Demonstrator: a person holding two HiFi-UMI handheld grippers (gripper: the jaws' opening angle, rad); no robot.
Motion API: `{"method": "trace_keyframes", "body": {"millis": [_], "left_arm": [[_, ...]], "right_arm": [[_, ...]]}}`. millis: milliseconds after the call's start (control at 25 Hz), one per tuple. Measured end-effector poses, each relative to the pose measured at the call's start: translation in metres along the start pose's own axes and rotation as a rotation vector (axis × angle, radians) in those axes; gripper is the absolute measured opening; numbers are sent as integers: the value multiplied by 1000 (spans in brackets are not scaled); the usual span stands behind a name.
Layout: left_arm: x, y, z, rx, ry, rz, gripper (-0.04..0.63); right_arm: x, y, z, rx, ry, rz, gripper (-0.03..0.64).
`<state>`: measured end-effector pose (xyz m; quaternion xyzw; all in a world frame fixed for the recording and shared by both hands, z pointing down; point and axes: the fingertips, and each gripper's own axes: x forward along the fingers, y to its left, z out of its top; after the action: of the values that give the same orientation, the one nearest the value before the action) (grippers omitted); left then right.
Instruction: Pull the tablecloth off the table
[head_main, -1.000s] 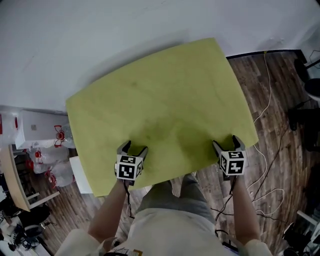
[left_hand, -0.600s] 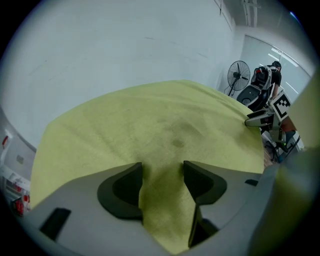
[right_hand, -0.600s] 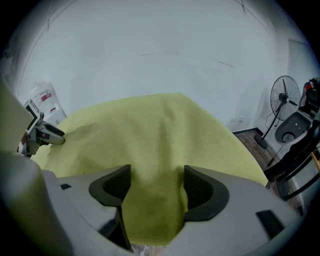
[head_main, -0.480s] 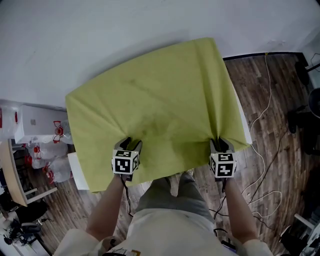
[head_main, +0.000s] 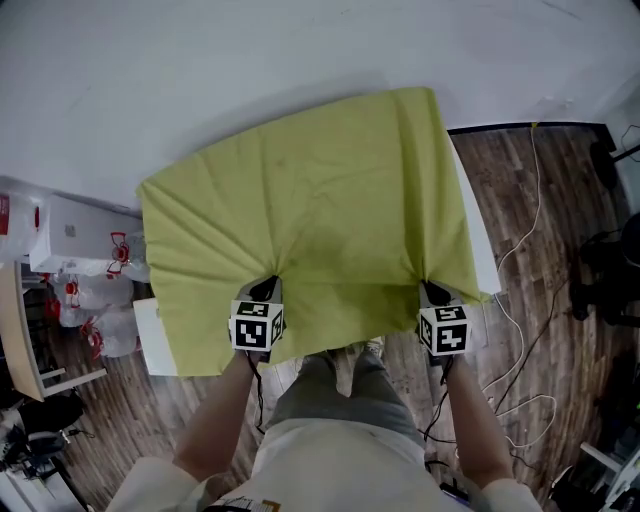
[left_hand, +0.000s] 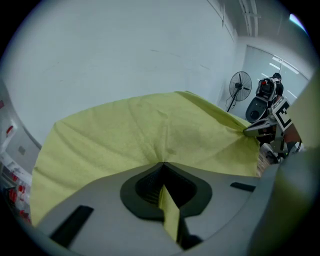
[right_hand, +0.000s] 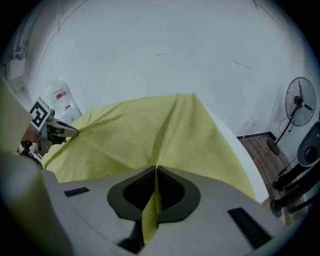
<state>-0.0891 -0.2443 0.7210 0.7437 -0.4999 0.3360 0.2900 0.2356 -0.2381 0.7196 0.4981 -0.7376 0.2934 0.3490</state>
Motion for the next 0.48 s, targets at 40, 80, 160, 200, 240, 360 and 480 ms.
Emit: {"method": "trace_keyframes", "body": {"millis": [40,80,160,200,240,360,480], "left_arm": [[-8,2,4,-19,-24,-3,20],[-16,4,8,-45,-47,-5,18],[-35,9,15,-111,-81,-6,18],[-44,11,20,-147,-96,-9,18],[-54,12,25,-174,-112,-12,18],[-80,10,46,-155,-169,-11,17],[-109,3,66,-143,-240,-25,17]], "right_arm": [[-7,3,7,10,-20,5,34],[-16,6,14,25,-43,11,34],[-35,13,28,57,-90,34,34],[-45,18,35,66,-110,49,34],[-53,23,42,68,-128,62,34],[-79,33,64,57,-187,87,34],[-109,37,90,71,-271,95,34]]}}
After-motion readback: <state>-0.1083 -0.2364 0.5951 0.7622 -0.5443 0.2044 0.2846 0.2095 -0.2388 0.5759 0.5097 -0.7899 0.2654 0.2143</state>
